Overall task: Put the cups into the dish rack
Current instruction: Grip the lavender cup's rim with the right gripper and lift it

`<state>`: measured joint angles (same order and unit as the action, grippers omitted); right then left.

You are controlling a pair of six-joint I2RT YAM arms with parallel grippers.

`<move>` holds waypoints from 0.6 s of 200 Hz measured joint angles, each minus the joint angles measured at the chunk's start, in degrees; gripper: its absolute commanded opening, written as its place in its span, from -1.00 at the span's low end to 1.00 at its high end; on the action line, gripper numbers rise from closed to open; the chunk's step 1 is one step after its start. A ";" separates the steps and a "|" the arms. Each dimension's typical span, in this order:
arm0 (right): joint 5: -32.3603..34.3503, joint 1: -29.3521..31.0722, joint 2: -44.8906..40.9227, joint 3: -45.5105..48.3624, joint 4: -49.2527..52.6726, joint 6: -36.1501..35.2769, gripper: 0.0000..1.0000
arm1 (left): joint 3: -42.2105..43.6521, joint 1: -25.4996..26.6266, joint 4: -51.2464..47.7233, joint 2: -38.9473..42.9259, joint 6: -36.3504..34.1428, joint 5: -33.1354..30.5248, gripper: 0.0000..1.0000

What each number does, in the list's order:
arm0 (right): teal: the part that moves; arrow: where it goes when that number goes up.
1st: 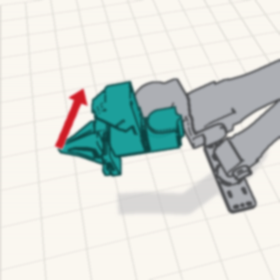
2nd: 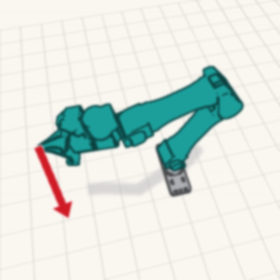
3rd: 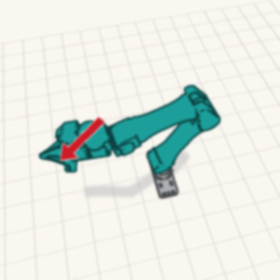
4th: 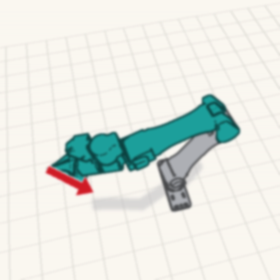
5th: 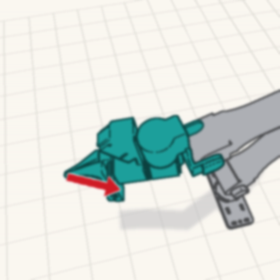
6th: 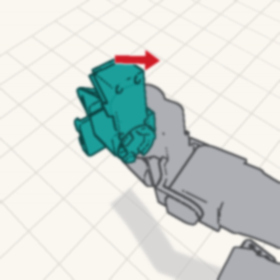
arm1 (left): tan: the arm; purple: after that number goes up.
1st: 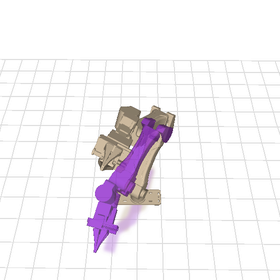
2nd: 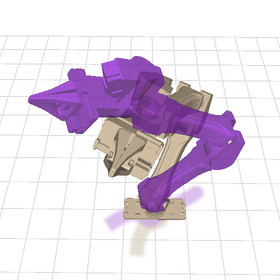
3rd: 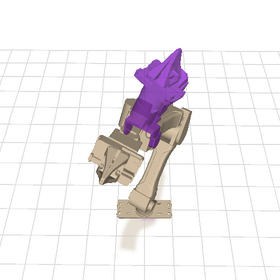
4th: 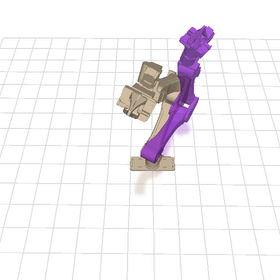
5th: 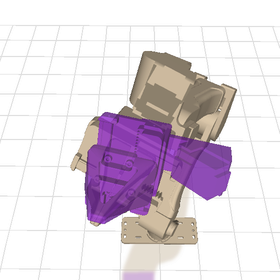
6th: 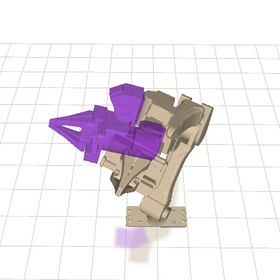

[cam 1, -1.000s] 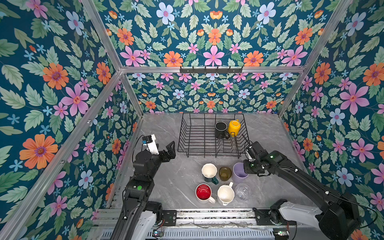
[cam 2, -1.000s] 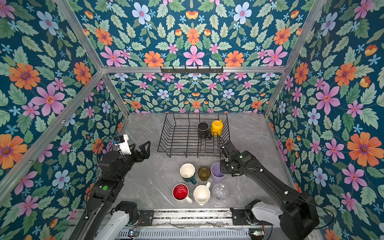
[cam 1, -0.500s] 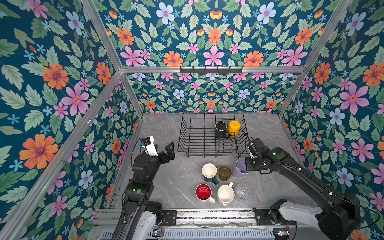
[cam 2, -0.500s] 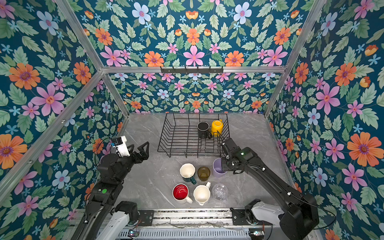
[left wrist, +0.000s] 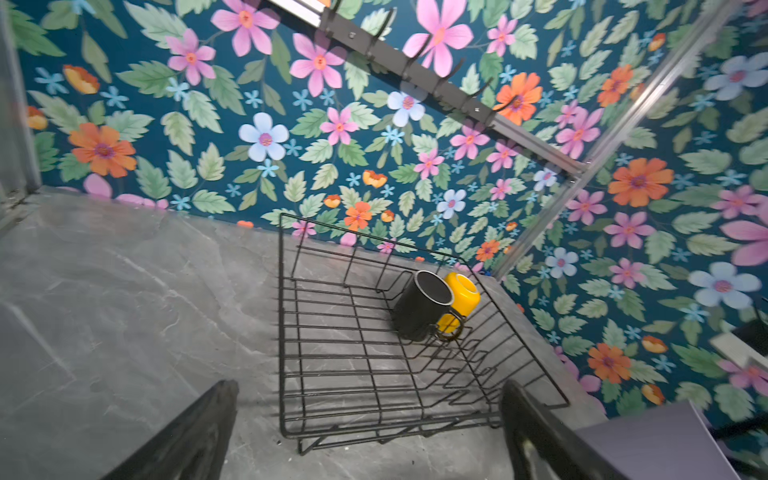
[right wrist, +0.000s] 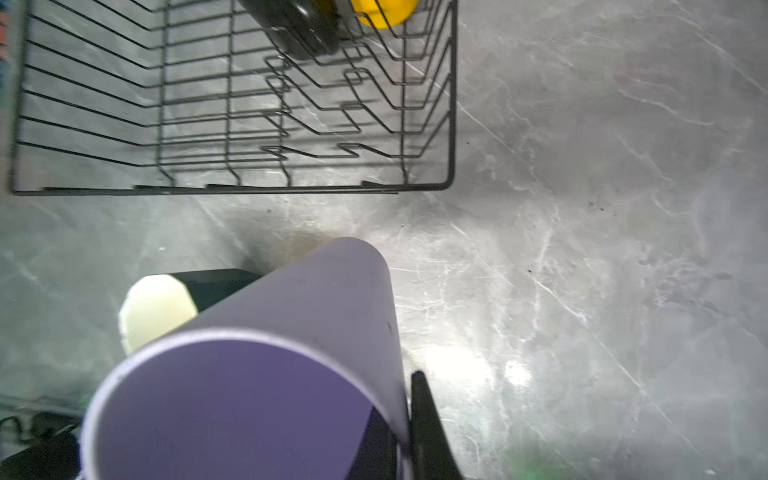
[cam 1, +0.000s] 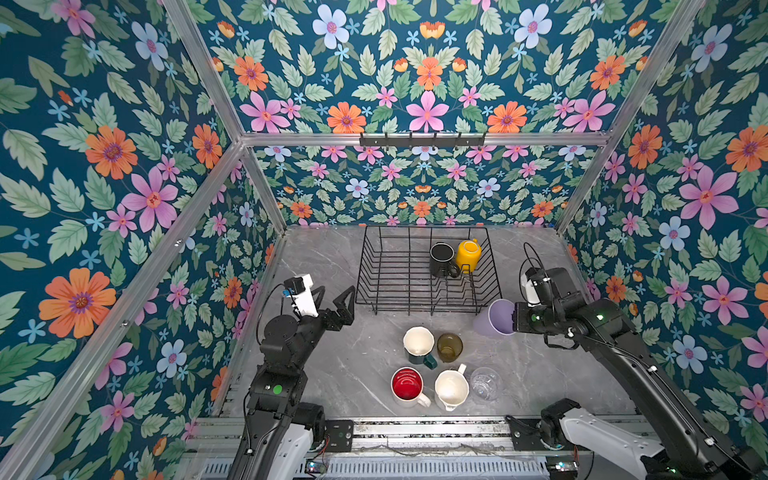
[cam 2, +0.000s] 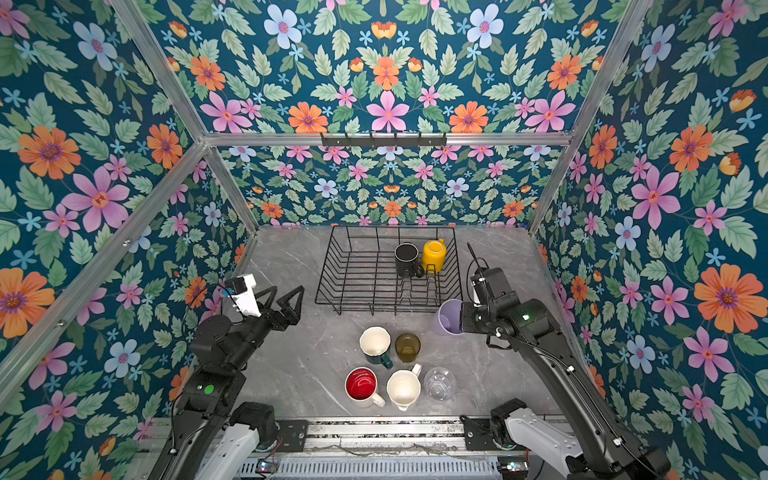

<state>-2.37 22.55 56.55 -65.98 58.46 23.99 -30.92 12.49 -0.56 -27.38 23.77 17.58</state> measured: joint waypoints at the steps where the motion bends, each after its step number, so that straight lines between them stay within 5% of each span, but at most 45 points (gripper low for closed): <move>1: -0.37 -0.07 -0.09 -0.13 -0.17 0.07 -1.00 | 0.09 0.00 0.31 0.11 0.07 0.48 0.99; 120: -29.00 -1.03 1.62 4.35 -30.58 15.58 -1.00 | 7.26 0.00 33.46 -5.49 13.16 34.29 0.98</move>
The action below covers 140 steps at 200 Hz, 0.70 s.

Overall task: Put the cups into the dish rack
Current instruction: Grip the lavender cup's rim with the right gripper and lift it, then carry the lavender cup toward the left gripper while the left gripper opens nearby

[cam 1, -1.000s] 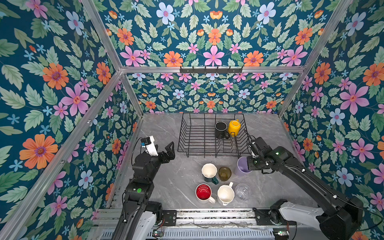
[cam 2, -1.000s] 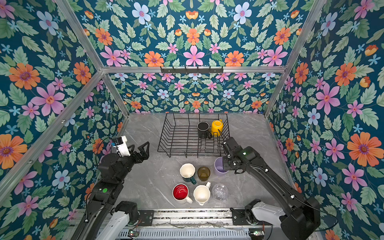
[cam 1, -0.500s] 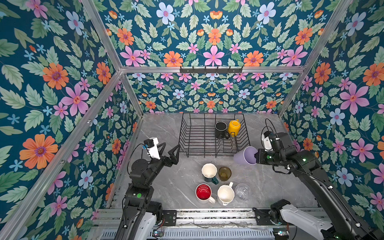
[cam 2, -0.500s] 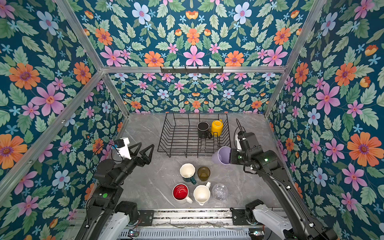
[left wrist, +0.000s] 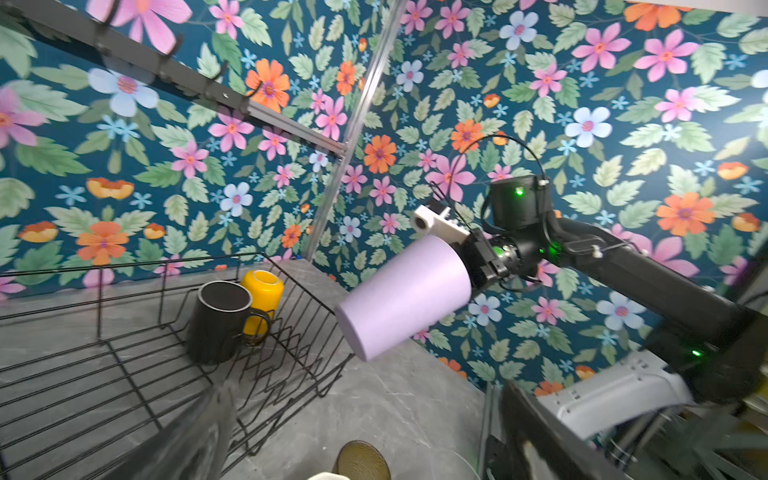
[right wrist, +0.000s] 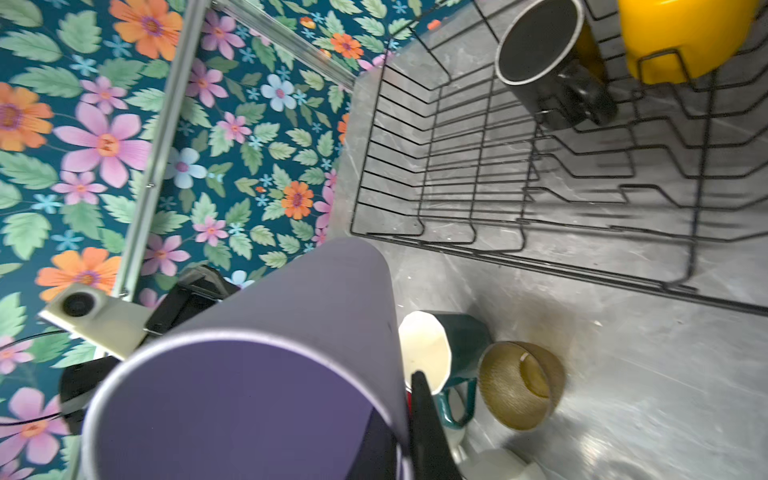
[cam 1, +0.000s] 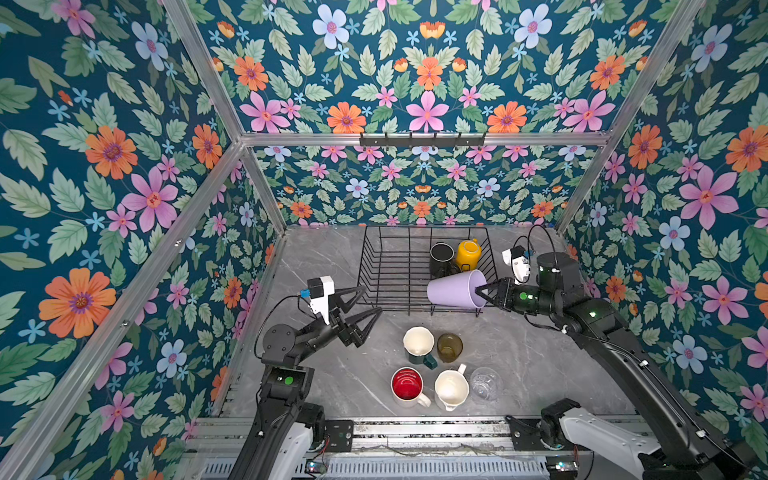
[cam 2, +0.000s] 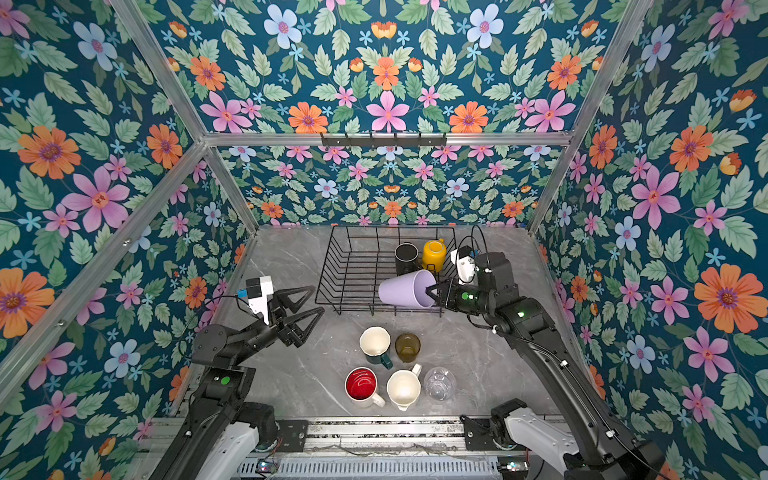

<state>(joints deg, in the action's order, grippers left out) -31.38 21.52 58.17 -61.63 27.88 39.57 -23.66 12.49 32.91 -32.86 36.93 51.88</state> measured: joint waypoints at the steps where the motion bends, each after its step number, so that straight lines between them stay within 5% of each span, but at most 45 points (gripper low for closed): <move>1: -0.13 0.00 0.00 0.04 -0.24 0.09 -1.00 | 0.07 0.00 0.24 -0.09 0.15 0.17 0.98; 66: -13.33 0.00 3.67 2.49 -17.55 8.24 -1.00 | 1.92 0.00 13.27 -2.19 7.74 6.60 0.98; 140: -21.27 4.28 8.81 1.36 -27.28 11.61 -1.00 | 1.95 0.00 14.19 -2.82 8.76 7.56 0.99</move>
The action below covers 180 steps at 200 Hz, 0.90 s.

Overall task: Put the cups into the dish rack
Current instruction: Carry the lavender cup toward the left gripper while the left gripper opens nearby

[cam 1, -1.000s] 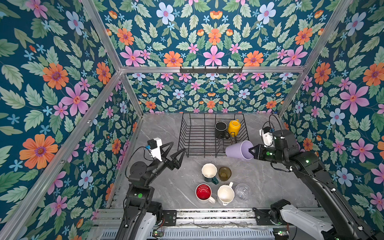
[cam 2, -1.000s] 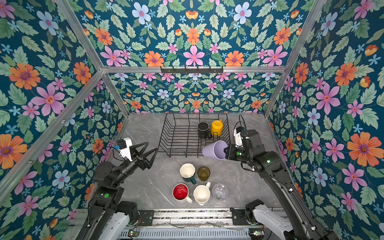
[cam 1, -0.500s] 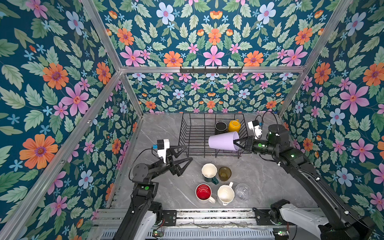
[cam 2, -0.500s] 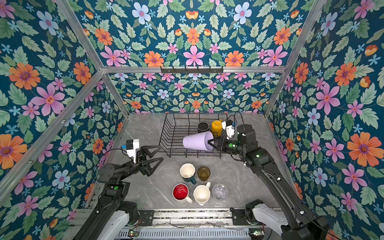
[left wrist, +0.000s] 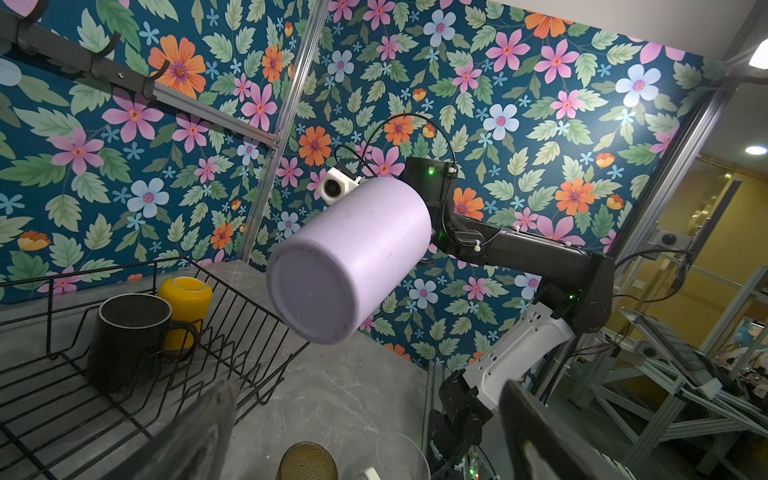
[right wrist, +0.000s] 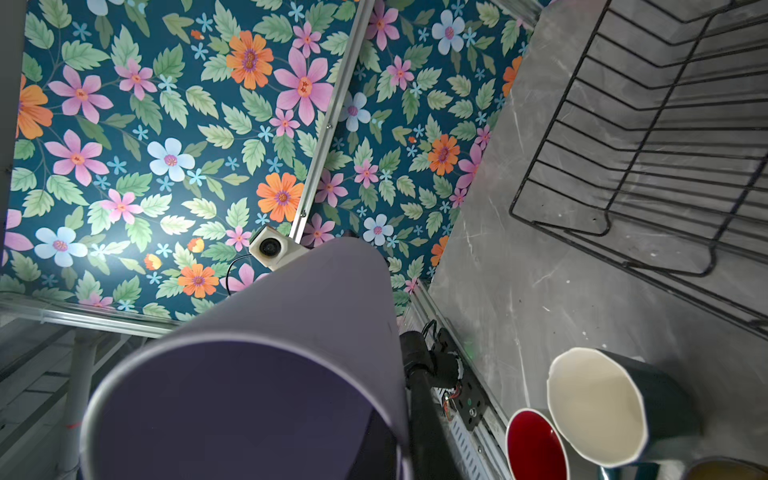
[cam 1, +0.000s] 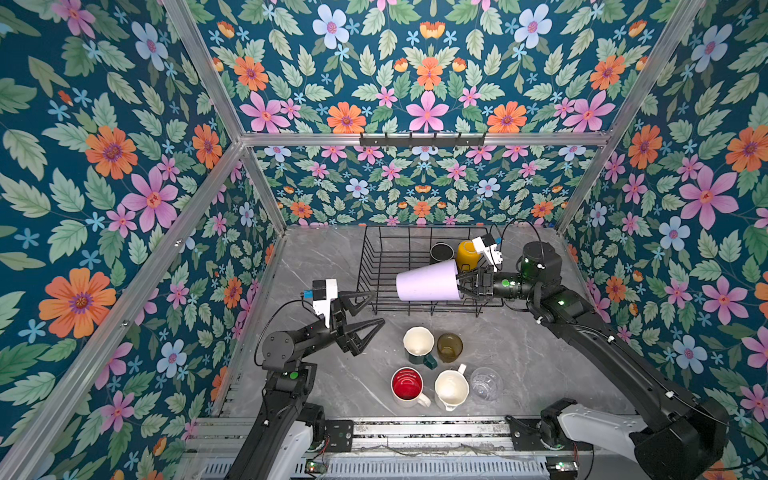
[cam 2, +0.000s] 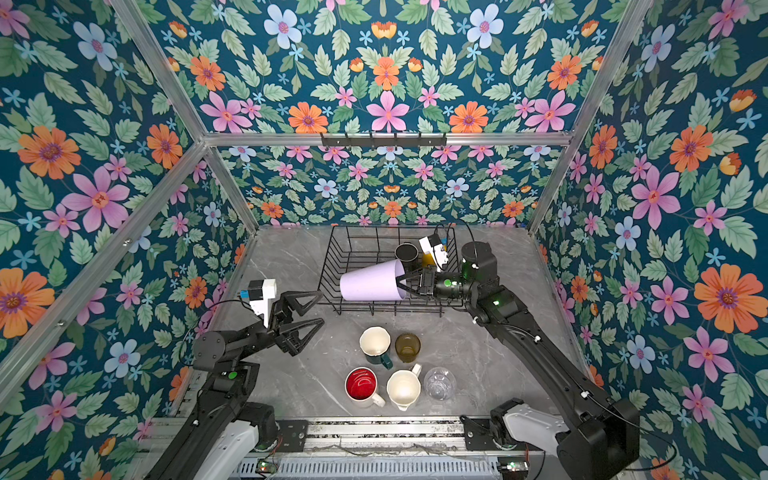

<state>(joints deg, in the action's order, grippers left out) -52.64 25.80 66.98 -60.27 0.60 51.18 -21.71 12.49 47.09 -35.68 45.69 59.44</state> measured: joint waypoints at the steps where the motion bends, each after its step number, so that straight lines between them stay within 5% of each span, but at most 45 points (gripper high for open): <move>1: -0.07 0.07 0.07 -0.04 -0.02 0.00 -1.00 | 0.00 0.00 0.00 0.00 0.00 0.02 0.99; 180: -4.42 7.61 7.04 -4.22 -1.73 -1.95 -1.00 | 0.79 0.00 5.25 -0.04 2.80 2.38 0.99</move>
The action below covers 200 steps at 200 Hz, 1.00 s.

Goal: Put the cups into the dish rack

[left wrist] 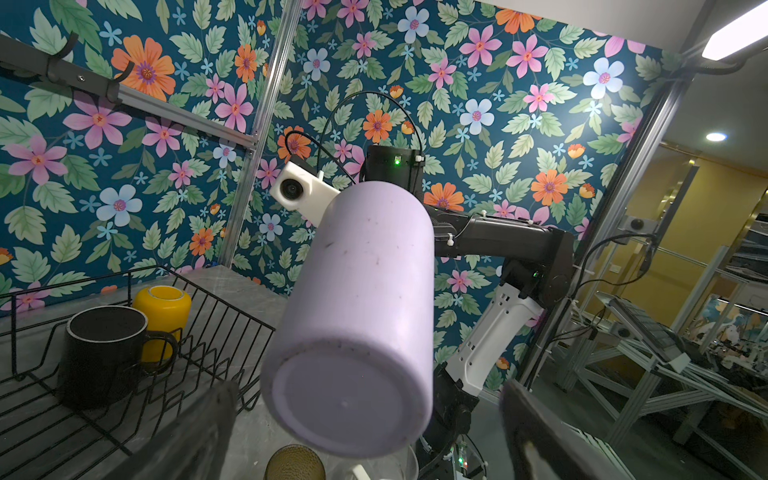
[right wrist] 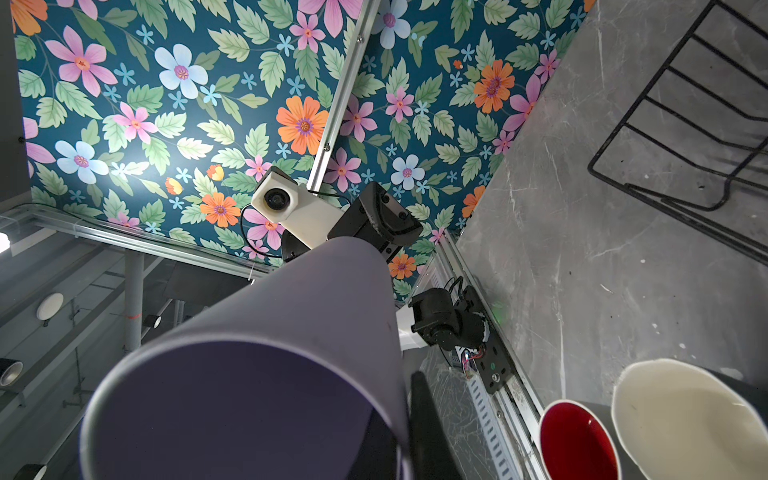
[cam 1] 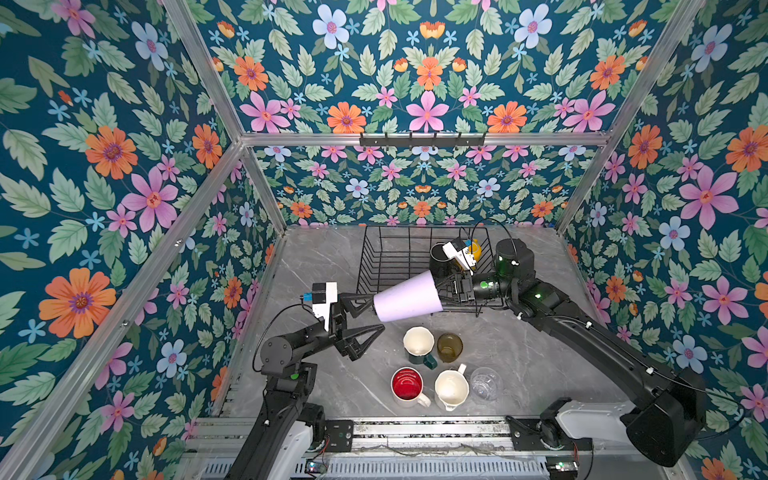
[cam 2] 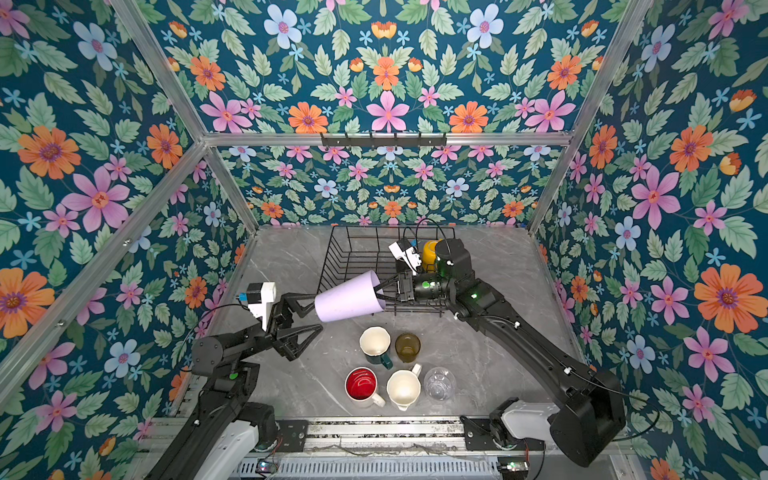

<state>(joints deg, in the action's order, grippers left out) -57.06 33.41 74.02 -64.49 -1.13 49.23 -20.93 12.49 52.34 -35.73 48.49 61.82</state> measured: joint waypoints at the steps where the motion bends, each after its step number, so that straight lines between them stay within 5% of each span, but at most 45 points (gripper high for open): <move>1: 0.00 0.04 0.04 -0.04 -0.07 0.02 -1.00 | 0.00 0.00 0.02 0.00 0.02 0.02 0.99; 200: -4.55 6.82 11.21 -4.22 -13.57 6.10 -1.00 | 0.76 0.00 3.65 0.20 2.23 1.09 0.99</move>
<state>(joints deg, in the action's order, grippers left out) -61.60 40.23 85.23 -68.71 -14.70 55.33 -20.16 12.49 55.99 -35.53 50.72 62.92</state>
